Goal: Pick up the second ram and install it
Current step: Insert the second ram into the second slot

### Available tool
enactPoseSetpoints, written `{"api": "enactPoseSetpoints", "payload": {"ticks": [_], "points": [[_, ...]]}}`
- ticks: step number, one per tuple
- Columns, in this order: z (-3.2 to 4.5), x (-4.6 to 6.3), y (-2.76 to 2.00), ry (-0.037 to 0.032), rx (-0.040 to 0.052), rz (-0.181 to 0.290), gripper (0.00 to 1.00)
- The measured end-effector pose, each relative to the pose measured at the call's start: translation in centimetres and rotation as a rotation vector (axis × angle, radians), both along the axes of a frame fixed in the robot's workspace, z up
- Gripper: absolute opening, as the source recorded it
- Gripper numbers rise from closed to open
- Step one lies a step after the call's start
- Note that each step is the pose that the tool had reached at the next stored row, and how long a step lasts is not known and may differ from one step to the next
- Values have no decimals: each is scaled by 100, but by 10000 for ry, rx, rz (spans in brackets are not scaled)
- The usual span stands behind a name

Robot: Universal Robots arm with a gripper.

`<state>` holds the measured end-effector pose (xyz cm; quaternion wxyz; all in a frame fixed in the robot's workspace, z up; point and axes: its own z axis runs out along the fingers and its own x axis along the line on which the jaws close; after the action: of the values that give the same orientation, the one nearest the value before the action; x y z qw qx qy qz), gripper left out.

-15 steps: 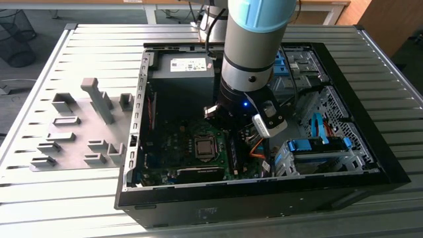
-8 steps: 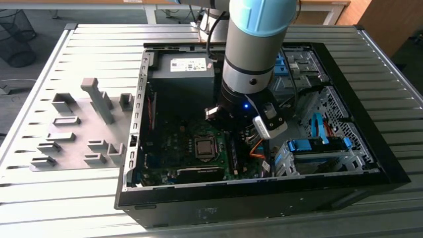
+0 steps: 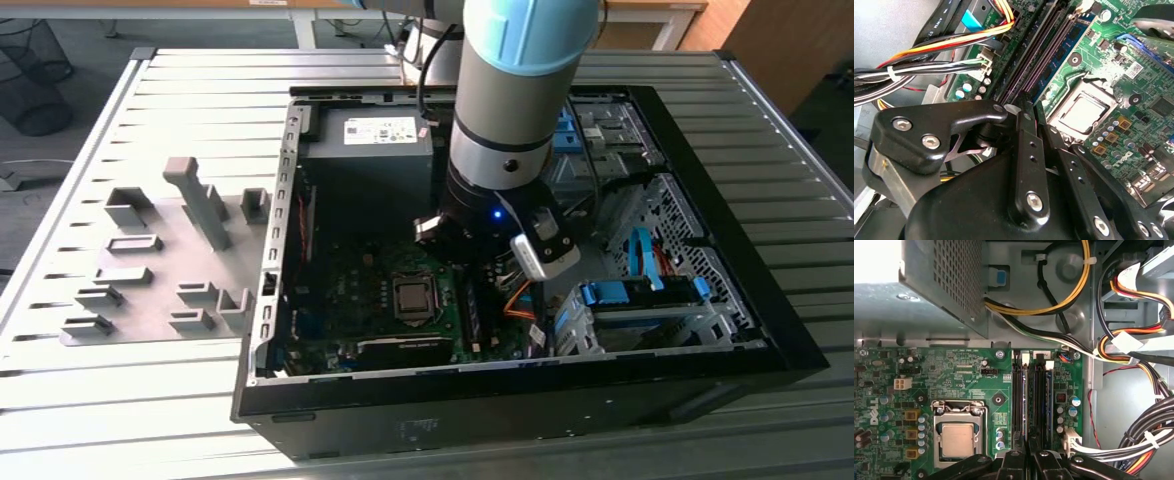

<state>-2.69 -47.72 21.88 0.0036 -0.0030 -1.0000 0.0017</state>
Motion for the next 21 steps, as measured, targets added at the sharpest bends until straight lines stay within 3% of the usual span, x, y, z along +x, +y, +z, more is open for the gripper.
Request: {"api": "enactPoseSetpoints", "payload": {"ticks": [11,21], "points": [[-45,1,12,10,19,57,14],[-51,1,12,77,21,58,14]]}}
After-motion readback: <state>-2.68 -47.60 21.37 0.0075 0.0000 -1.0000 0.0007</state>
